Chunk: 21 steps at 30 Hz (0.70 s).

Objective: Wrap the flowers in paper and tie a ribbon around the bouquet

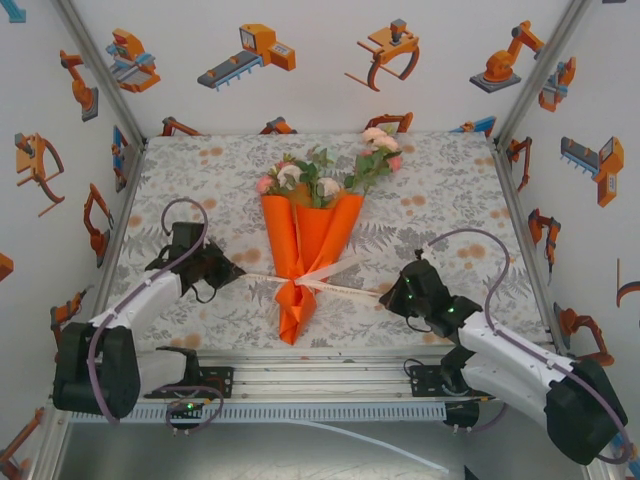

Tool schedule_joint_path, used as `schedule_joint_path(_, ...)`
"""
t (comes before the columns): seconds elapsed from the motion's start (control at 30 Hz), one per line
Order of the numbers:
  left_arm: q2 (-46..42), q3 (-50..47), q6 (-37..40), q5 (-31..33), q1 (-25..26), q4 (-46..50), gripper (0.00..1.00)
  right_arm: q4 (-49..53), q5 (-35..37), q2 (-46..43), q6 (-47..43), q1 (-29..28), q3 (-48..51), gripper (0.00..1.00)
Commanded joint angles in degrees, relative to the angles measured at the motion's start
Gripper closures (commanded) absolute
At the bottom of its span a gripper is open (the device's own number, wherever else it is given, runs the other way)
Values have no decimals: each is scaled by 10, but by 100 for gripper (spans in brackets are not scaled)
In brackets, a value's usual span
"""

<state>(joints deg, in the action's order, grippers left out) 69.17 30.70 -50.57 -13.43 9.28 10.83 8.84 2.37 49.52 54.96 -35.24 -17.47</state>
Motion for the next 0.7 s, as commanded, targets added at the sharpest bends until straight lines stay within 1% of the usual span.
schedule_joint_path(0.0, 28, -21, -3, -38, -41, -61, 100, 69, 28, -18, 23, 17, 2, 100)
schedule_joint_path(0.1, 57, -28, -6, -49, -59, -78, 100, 107, 48, -39, 38, 33, 2, 100)
schedule_joint_path(0.2, 68, -37, -10, -47, -64, -88, 100, 140, 63, -62, 56, 48, 7, 100)
schedule_joint_path(0.37, 58, -55, -16, -17, -80, -82, 100, 186, 88, -87, 77, 63, 12, 100)
schedule_joint_path(0.53, 48, -65, -20, -23, -89, -87, 100, 202, 98, -104, 89, 69, 9, 100)
schedule_joint_path(0.6, 32, -73, -21, -50, -82, -113, 100, 173, 78, -111, 59, 69, 4, 100)
schedule_joint_path(0.63, 17, -74, -15, -66, -70, -126, 100, 147, 52, -114, 31, 69, 0, 100)
schedule_joint_path(0.67, -4, -69, -7, -67, -51, -120, 97, 122, 29, -114, 8, 69, -8, 100)
